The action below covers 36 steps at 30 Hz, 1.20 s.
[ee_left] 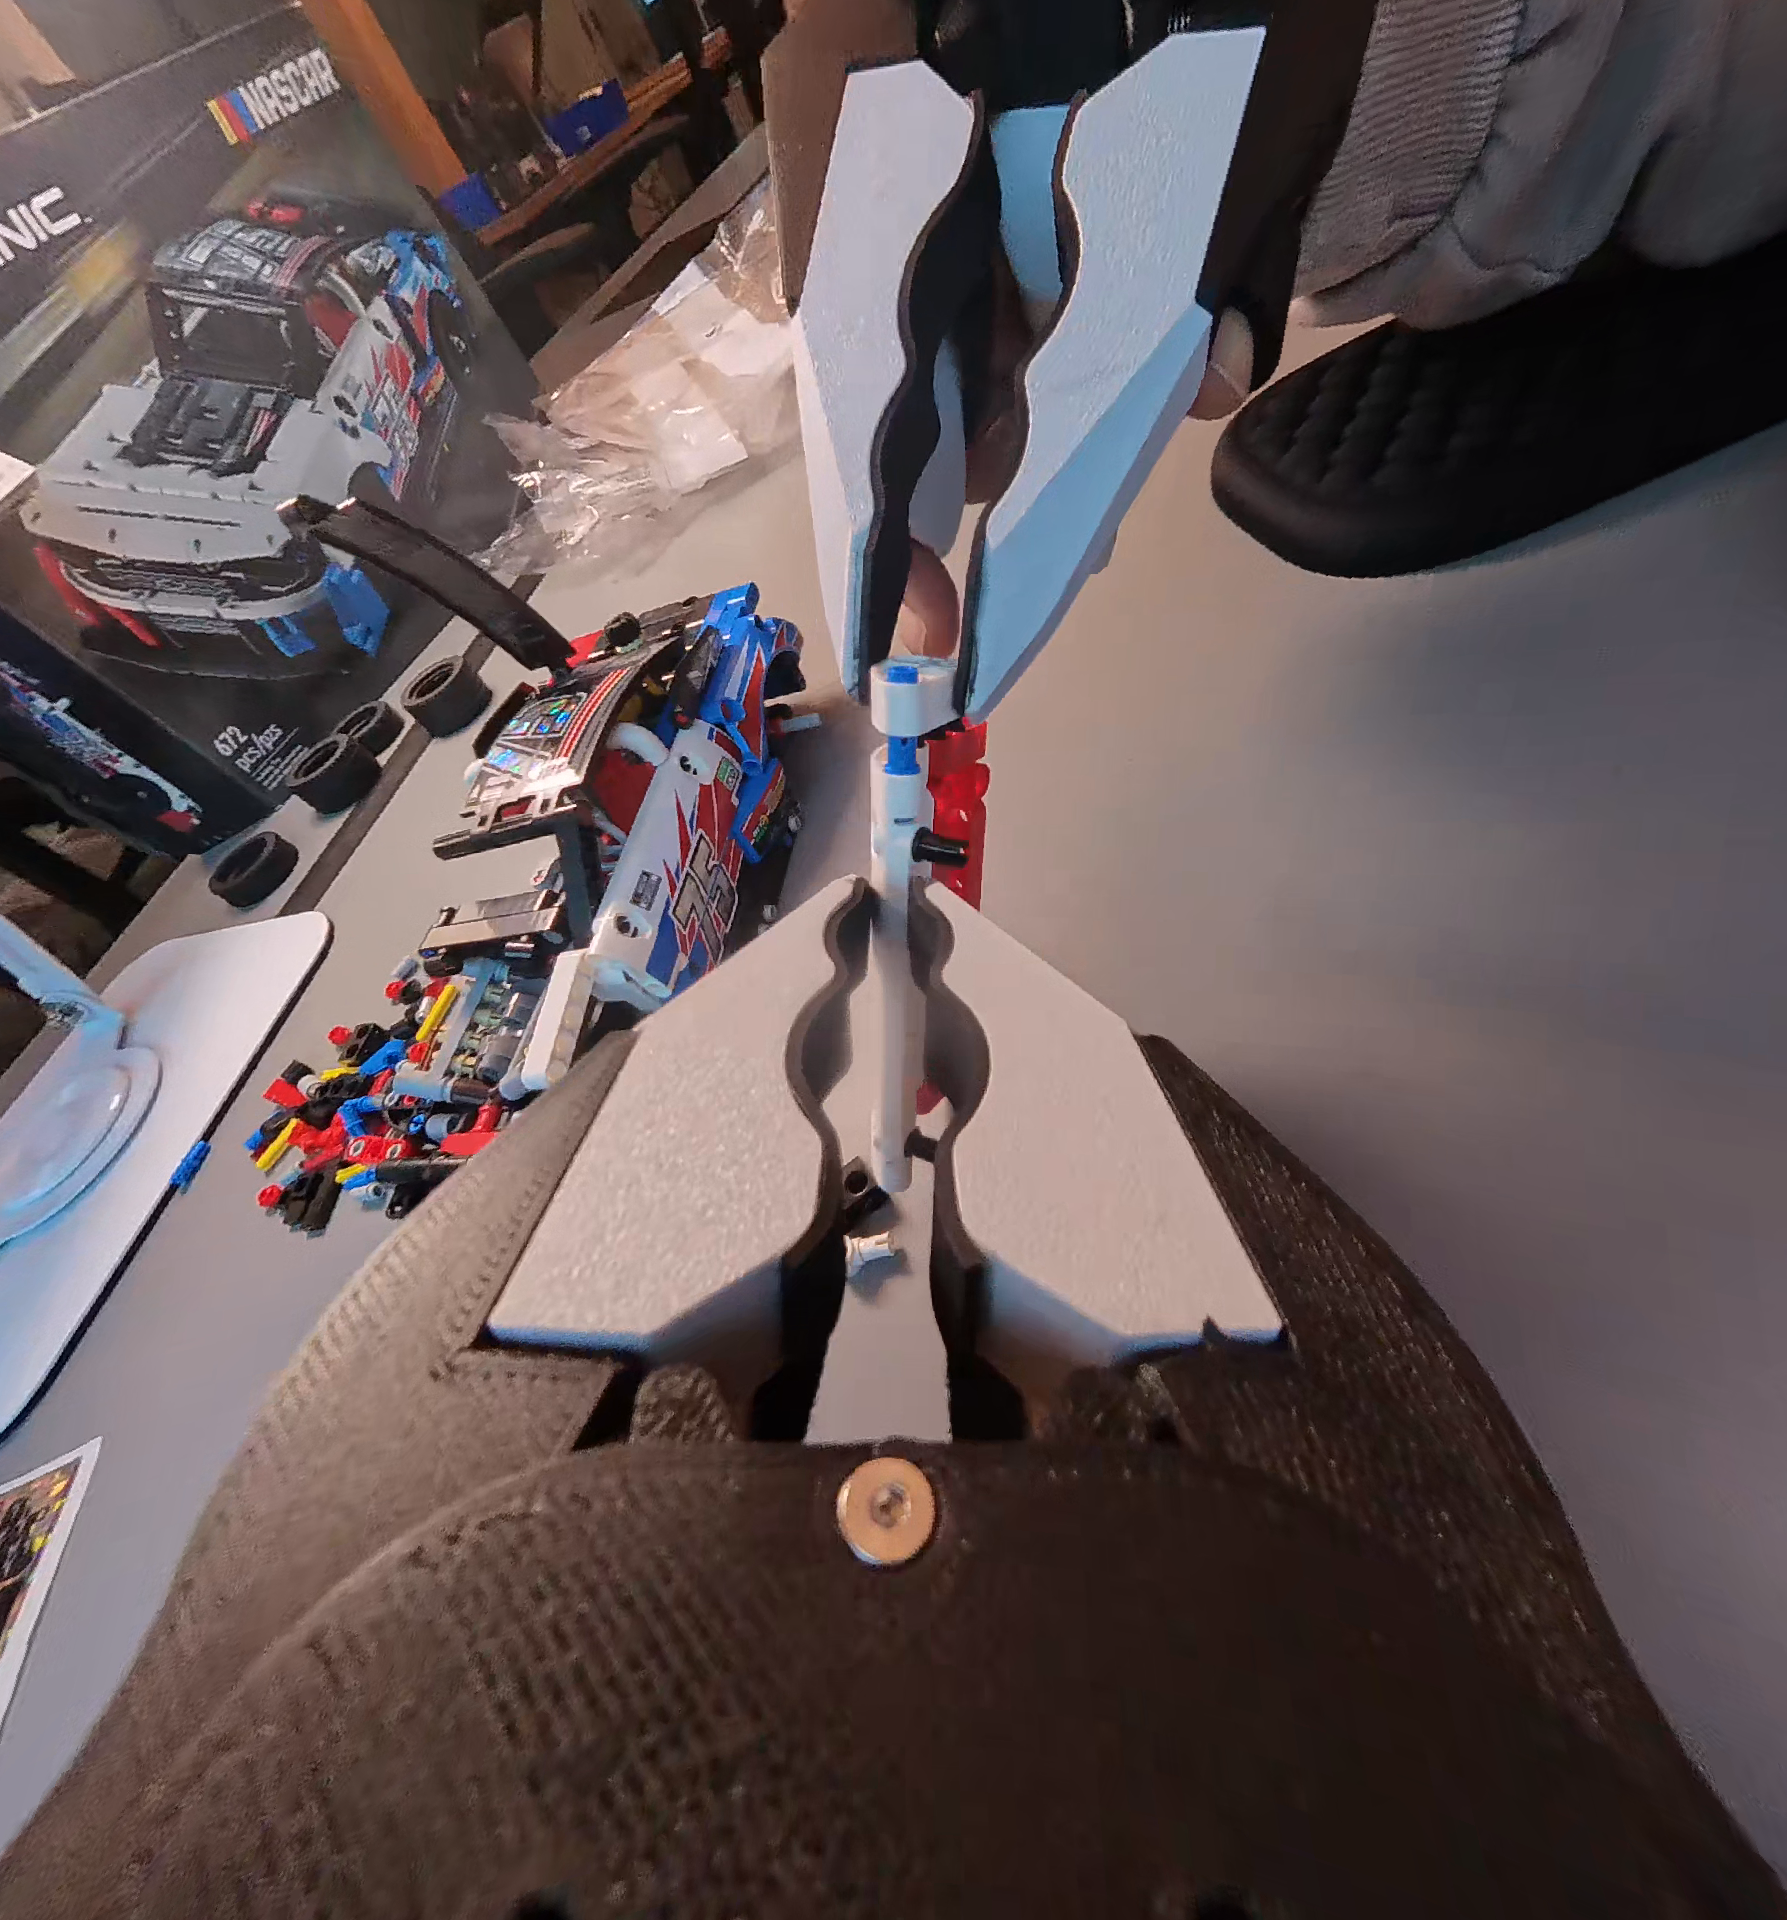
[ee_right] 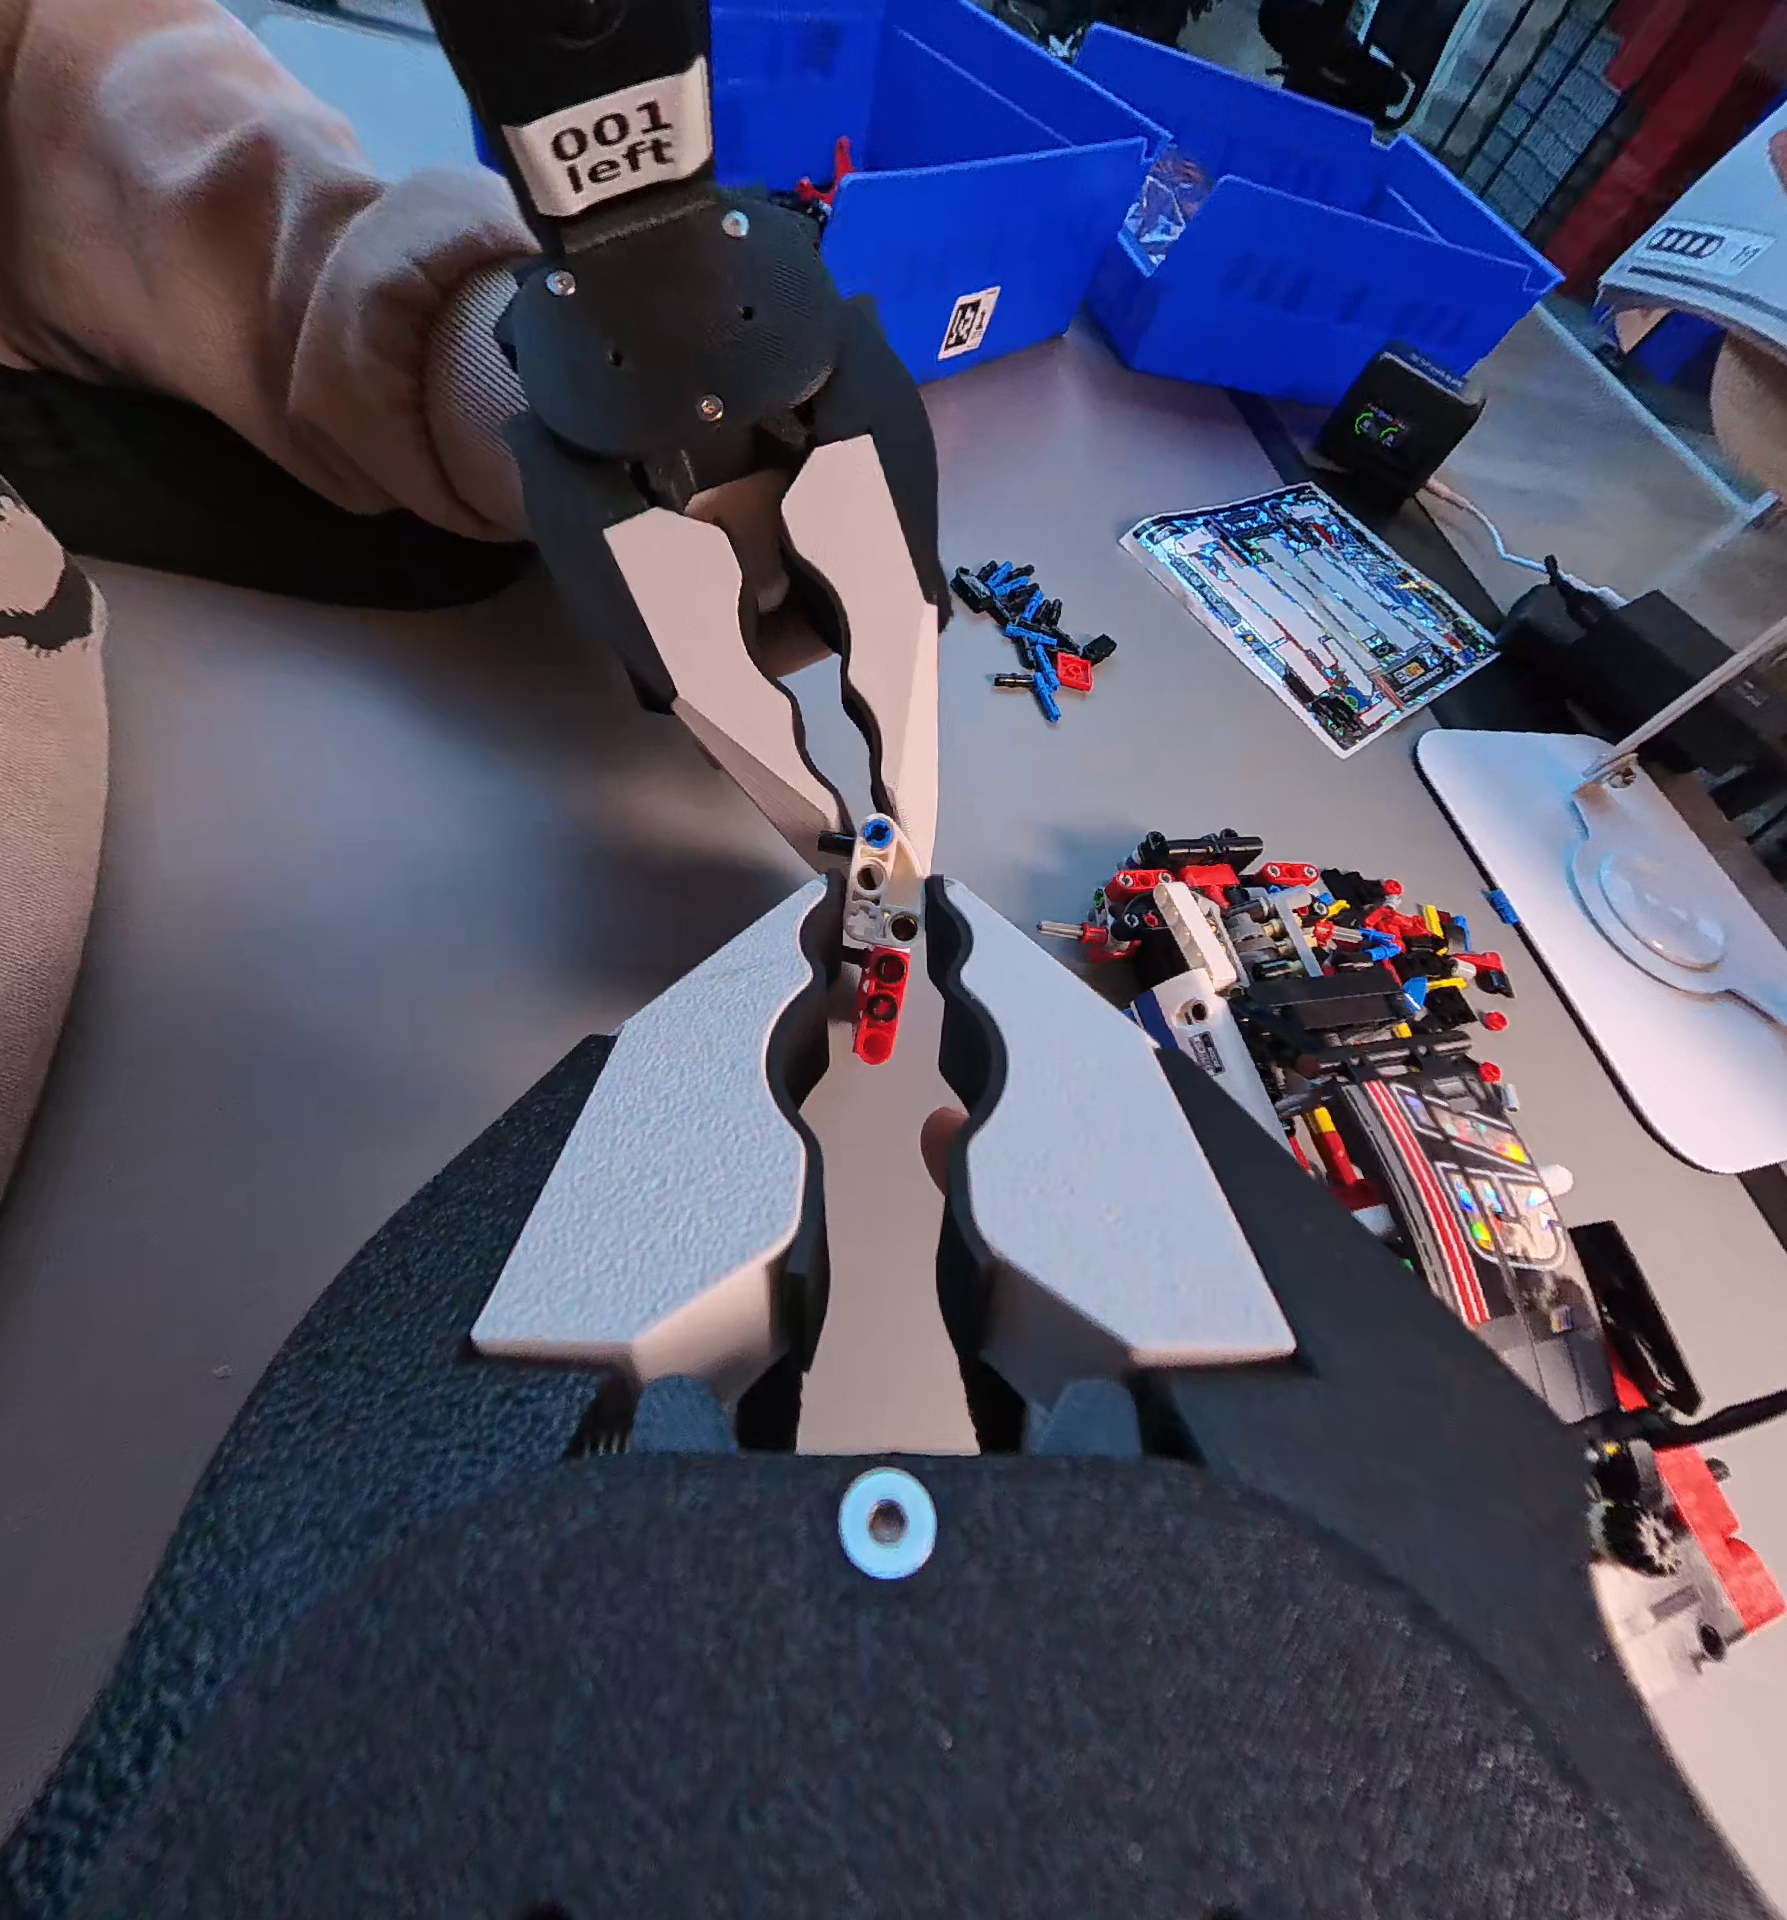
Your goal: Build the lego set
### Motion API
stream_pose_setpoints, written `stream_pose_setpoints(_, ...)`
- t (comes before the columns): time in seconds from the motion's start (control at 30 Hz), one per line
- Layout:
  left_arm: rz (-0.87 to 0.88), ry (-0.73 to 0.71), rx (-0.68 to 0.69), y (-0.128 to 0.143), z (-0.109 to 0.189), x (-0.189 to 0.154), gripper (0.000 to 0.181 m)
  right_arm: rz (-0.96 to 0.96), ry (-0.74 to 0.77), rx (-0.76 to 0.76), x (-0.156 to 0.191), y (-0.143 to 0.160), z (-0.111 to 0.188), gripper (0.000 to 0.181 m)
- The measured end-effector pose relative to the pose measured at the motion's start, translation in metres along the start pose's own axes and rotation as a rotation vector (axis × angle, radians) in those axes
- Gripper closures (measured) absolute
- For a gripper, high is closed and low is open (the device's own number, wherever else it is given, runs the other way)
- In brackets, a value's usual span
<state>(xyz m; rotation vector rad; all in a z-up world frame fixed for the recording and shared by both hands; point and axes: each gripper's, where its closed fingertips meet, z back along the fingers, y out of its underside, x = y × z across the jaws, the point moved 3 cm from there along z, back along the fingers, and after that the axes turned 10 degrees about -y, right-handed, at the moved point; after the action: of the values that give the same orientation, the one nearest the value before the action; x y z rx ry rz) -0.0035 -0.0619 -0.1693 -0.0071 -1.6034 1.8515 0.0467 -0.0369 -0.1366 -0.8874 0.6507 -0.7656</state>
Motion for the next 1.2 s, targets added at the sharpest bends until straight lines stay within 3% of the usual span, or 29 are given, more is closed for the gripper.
stream_pose_setpoints(0.03, 0.0, 0.025, -0.02, 0.0, 0.0, -0.002, 0.176, 0.015, -0.008, -0.004, 0.002, 0.0, 0.0, 0.169)
stream_pose_setpoints(0.27, -0.007, 0.14, -0.038, 0.004, -0.005, -0.01, 0.166, 0.06, -0.025, -0.027, 0.007, -0.002, -0.003, 0.169)
stream_pose_setpoints(0.3, -0.023, 0.125, -0.03, 0.004, -0.007, -0.009, 0.172, 0.064, -0.031, -0.029, 0.008, -0.003, -0.004, 0.169)
stream_pose_setpoints(0.7, -0.109, 0.163, -0.02, 0.002, -0.006, -0.017, 0.174, 0.171, -0.103, 0.054, 0.02, 0.0, -0.006, 0.168)
stream_pose_setpoints(1.2, 0.02, 0.247, -0.278, -0.029, 0.013, -0.016, 0.173, 0.228, -0.32, 0.098, 0.026, -0.044, 0.004, 0.168)
